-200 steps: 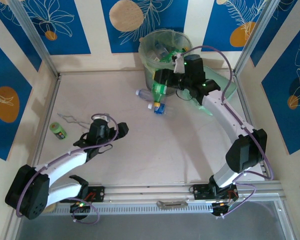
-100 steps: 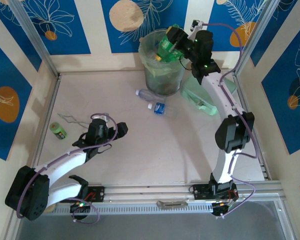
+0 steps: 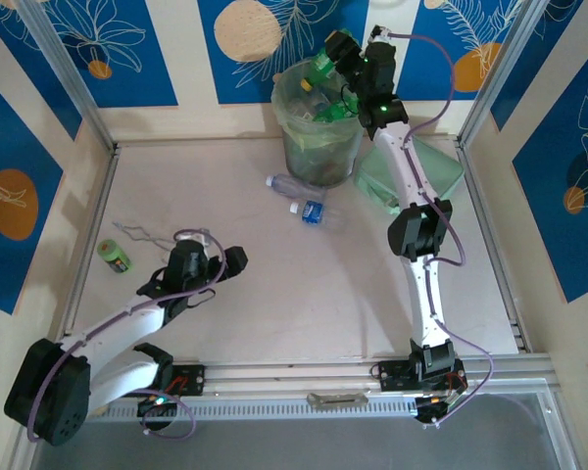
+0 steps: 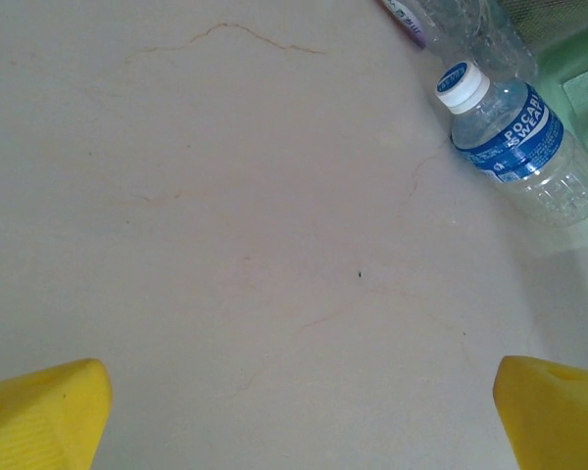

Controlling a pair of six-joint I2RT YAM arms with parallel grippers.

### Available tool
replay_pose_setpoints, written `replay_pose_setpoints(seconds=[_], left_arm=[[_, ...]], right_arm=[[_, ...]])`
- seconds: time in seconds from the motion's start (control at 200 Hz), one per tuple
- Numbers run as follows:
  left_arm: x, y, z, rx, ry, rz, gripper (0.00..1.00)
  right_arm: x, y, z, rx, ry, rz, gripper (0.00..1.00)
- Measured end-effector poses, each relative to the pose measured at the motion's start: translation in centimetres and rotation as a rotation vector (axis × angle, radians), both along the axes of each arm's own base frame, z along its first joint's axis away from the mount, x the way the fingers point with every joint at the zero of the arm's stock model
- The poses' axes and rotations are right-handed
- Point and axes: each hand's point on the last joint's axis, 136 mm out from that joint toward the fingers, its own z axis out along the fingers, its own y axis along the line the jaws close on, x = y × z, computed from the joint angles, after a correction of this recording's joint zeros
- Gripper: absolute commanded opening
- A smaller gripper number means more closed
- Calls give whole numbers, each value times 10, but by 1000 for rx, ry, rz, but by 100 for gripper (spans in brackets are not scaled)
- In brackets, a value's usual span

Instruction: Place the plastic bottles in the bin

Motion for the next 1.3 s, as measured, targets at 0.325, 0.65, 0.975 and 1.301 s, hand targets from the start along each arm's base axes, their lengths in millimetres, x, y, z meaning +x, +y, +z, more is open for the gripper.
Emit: replay_pose_setpoints(seconds=[0.325,0.65,0.975,1.301], left_arm=[[-4,2,8,-14,-16,5,100],[-6,3,7,-10,-7,5,100],[-4,2,5,-2,6,4,100],[7,-3,16,-2,-7,0,100]], right_arm=[[17,-5,-52,41,140,-54,48],[17,-6,-57,42,160,-57,86],[13,-11,-59,-2,181,-63,89],[-32,-23,-22,-112,156,-46,90]])
